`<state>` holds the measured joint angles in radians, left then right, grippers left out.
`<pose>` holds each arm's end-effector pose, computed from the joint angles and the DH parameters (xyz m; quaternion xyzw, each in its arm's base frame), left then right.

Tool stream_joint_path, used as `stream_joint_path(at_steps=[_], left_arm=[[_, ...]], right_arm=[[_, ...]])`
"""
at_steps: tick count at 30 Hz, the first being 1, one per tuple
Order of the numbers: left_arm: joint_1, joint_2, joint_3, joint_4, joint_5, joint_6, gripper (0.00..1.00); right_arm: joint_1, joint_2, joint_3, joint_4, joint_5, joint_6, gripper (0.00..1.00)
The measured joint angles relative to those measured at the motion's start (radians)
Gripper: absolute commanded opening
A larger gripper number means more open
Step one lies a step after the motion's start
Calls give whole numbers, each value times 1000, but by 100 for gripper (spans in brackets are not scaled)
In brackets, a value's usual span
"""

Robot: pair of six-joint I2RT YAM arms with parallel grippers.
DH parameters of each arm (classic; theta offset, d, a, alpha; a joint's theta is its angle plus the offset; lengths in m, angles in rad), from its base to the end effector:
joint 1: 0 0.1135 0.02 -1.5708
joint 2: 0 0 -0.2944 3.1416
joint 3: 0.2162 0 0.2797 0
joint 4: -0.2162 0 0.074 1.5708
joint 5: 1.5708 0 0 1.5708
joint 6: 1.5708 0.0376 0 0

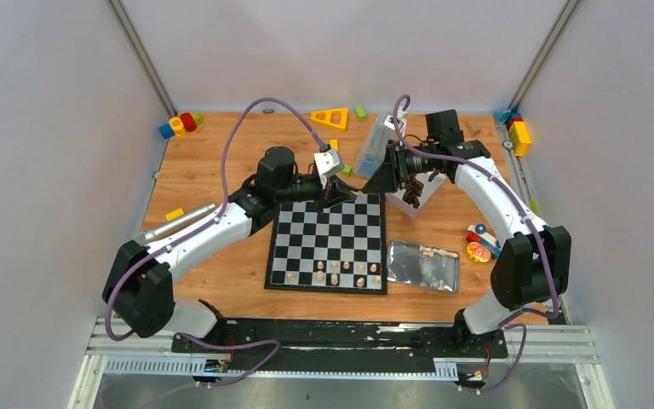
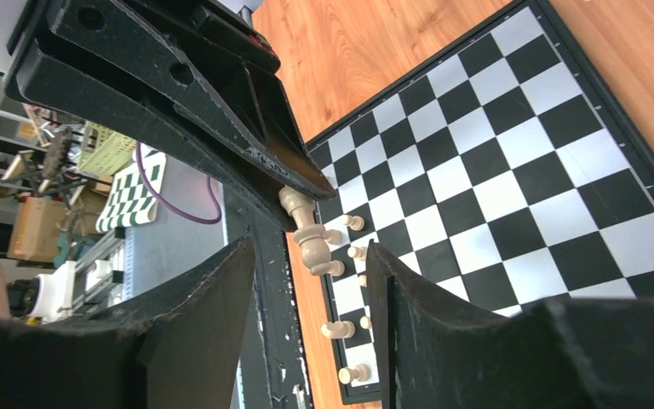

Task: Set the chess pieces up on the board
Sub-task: Place the chess piece on the chessboard.

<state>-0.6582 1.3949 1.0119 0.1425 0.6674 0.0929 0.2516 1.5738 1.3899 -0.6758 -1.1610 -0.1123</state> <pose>0.2586 -0.2294 0.3323 0.4607 0.6175 -0.4101 0.4881 0.3386 0.1227 0.3495 -0.3296 0.7364 0.5331 0.2546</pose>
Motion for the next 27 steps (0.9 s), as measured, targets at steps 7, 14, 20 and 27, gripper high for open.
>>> stream_joint_path(at_steps=[7,14,20,27], left_arm=[[0,10,-27,54,18,-57,0],[0,10,-36,98,23,-95,0],[0,10,-42,126,23,-109,0],[0,10,-55,150,27,-114,6]], right_arm=[[0,31,-10,27,-53,32,39],[0,32,-35,31,-92,34,38],[-3,32,-45,31,-109,33,26],[-5,32,-49,30,-114,33,0]])
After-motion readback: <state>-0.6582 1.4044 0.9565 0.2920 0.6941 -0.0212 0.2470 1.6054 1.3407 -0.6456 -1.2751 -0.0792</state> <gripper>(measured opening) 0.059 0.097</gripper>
